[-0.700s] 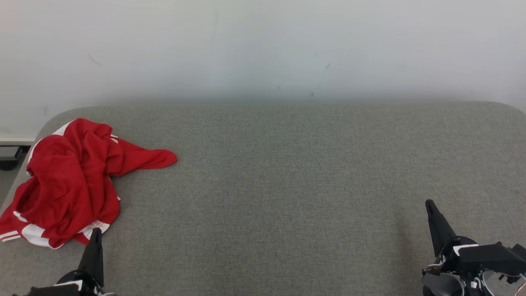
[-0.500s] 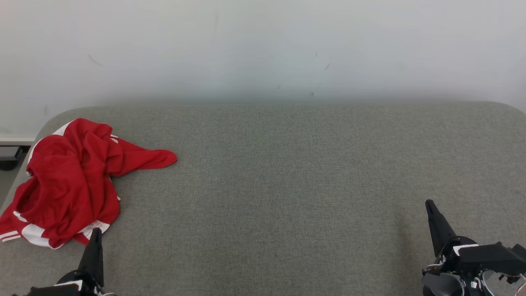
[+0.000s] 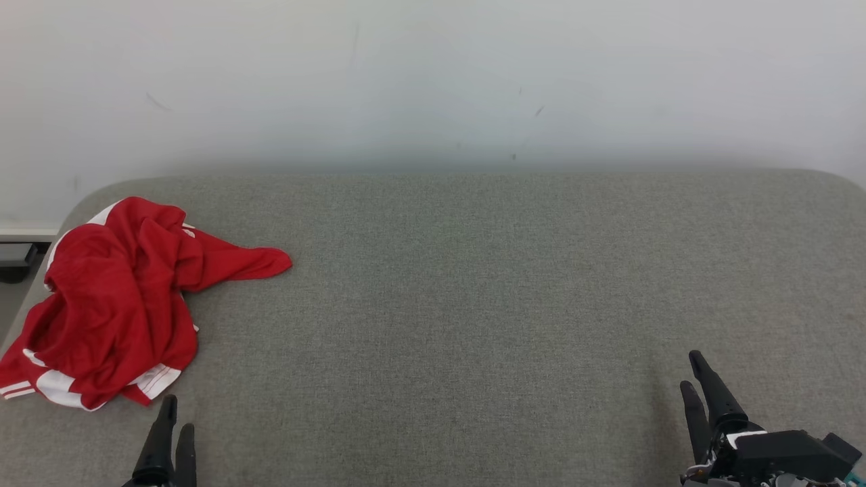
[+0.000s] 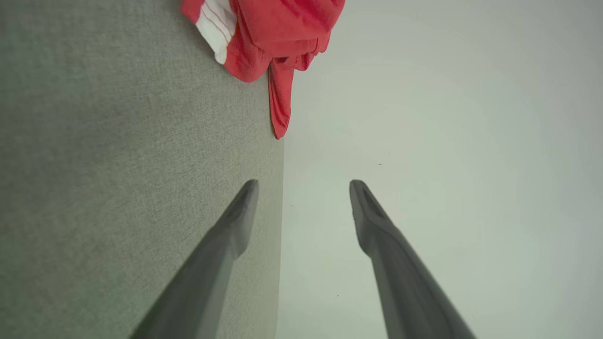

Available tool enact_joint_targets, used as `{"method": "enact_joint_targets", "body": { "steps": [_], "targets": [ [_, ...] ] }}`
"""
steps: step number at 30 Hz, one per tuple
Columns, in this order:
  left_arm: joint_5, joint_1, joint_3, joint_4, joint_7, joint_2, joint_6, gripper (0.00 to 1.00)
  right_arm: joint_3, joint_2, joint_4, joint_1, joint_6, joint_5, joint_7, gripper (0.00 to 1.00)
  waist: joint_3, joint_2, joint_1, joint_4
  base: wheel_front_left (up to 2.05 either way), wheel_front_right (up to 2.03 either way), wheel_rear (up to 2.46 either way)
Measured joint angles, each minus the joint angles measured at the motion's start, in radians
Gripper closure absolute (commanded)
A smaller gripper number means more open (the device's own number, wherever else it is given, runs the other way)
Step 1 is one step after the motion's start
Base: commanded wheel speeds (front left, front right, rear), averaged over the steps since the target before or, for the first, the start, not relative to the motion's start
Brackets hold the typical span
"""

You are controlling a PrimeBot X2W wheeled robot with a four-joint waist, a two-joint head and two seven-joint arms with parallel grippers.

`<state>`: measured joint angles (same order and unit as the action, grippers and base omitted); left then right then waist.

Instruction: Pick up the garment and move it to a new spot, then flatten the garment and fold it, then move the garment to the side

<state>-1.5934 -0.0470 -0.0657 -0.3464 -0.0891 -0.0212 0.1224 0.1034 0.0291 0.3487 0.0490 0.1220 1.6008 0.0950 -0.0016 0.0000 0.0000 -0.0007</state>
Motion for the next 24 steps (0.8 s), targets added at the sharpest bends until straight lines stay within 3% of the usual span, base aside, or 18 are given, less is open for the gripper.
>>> {"method": "enact_joint_targets", "body": {
  "steps": [9,24],
  "targets": [
    [0.020,-0.002,0.026,-0.018,0.036,-0.001,0.000,0.00,-0.037,0.001,0.008,0.003,0.000,-0.039,-0.035,0.00,-0.010,0.0000,0.0000,-0.002,0.00,0.00,0.00],
    [0.158,-0.026,0.103,-0.054,0.095,-0.026,-0.045,0.00,-0.137,0.035,0.042,0.048,-0.053,-0.199,-0.097,0.00,-0.023,0.0000,0.0000,-0.005,0.00,0.00,0.00]
  ]
}}
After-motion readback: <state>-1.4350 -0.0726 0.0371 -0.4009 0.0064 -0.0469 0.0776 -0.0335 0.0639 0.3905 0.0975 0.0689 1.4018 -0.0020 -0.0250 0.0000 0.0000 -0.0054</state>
